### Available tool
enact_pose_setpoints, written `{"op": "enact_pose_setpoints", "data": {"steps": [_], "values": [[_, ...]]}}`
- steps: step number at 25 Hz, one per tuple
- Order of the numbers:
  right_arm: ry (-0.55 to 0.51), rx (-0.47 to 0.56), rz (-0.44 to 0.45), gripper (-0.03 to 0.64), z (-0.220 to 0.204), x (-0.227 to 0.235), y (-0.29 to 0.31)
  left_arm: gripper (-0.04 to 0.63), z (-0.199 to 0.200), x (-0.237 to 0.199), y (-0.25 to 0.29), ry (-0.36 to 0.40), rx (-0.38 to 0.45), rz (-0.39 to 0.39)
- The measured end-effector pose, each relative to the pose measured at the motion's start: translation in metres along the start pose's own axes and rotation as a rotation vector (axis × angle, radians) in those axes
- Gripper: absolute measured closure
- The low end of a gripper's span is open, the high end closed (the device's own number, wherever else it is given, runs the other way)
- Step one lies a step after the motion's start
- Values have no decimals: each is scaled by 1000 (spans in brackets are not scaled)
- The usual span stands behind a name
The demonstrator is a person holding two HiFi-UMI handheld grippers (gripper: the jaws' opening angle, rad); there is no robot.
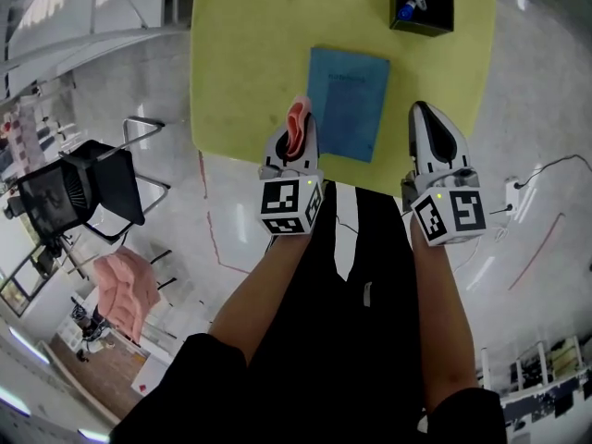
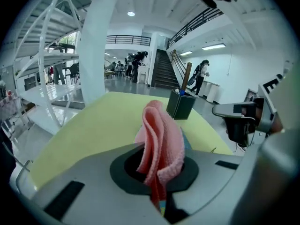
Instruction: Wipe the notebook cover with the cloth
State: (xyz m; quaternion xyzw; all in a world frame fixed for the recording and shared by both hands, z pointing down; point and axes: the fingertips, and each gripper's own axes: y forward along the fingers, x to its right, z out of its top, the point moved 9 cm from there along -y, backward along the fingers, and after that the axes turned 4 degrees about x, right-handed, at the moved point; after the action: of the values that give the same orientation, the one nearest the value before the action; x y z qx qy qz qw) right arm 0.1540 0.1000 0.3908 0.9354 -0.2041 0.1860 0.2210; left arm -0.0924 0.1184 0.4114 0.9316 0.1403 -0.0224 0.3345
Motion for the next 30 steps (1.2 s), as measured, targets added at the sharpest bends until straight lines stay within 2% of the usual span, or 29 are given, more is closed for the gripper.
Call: {"op": "enact_pose_setpoints", "data": {"steps": [2,5,9,13,19,22,26,30], "values": [[9,7,9,586,-2,-11,3,572,-5,-15,-7,-7,-2,21],[9,5,27,586,-7,-26,10,572,-17,-30,-8,25,-23,36],[-13,-3,36,586,-7,-45,12,572,-28,-36,-7,79,-35,5],[-23,-10,38,586,-11,-59,10,572,-39,-38,-2,66,-54,-31],[-30,-37,30,586,-24,-67,7,572,-46,-31,11,72,-87,-103],[-47,-43,6,586,-25,-65,5,572,-49,-30,13,44,-99,-104],[-34,-63,-46,586,-24,-59,3,572,-51,-27,16,43,-95,-97],[4,-64,-8,586,-27,-58,2,572,-52,-23,16,78,-99,-104]]}}
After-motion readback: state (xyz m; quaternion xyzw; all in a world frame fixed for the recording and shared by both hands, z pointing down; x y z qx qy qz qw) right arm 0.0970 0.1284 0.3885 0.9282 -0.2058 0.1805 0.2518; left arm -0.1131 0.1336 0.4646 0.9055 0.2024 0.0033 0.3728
